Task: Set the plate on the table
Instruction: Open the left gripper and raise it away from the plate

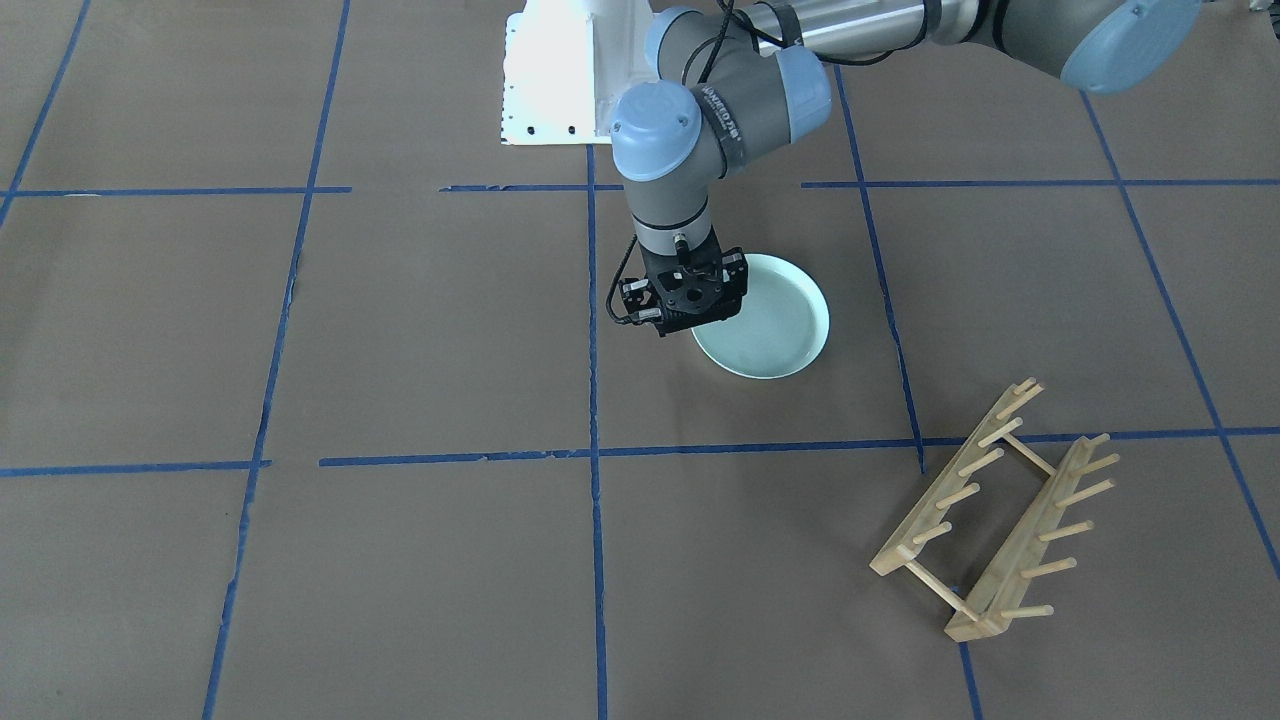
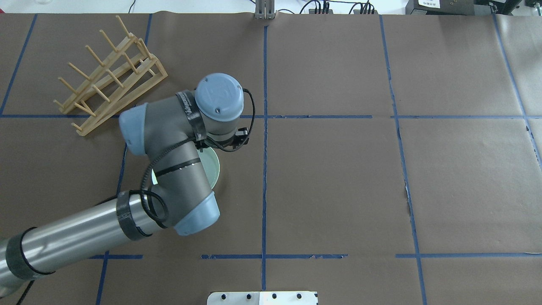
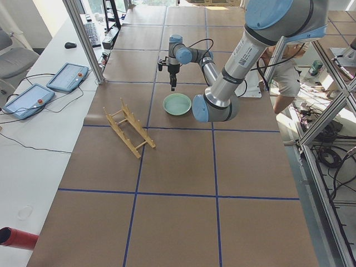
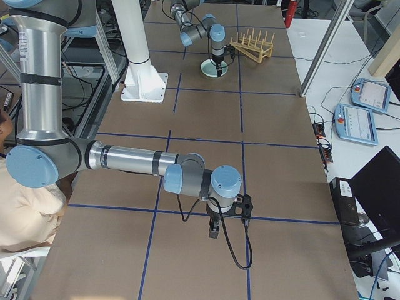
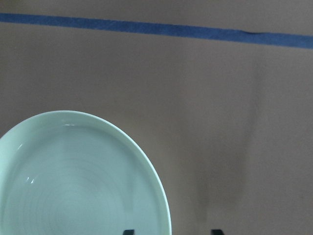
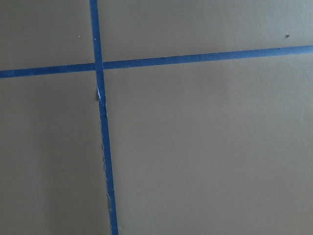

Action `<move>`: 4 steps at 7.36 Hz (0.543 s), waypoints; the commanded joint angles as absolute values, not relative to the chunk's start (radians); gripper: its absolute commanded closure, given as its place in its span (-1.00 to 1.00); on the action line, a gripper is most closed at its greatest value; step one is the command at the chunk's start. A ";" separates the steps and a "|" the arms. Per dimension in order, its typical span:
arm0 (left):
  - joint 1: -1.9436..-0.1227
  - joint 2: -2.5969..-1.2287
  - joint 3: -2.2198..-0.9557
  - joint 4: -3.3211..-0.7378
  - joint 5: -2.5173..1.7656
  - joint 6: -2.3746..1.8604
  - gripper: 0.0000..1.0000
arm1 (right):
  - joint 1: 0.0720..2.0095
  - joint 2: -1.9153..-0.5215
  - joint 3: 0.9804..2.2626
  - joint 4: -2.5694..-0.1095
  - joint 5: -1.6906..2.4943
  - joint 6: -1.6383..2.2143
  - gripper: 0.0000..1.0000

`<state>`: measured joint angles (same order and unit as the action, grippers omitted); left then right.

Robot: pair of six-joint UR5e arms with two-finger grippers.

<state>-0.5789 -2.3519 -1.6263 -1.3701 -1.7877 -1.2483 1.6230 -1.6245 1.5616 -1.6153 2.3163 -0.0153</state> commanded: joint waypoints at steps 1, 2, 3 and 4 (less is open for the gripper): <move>-0.796 -2.251 -1.800 -1.371 -1.942 -0.940 -1.00 | 1.623 -1.624 1.562 -1.615 2.316 -0.015 -1.00; -0.939 -2.209 -1.819 -1.370 -2.021 -0.725 -1.00 | 1.623 -1.624 1.562 -1.615 2.316 -0.015 -1.00; -1.062 -2.139 -1.816 -1.368 -2.102 -0.481 -1.00 | 1.623 -1.624 1.562 -1.615 2.316 -0.015 -1.00; -1.195 -2.053 -1.803 -1.370 -2.164 -0.227 -1.00 | 1.623 -1.624 1.562 -1.615 2.316 -0.015 -1.00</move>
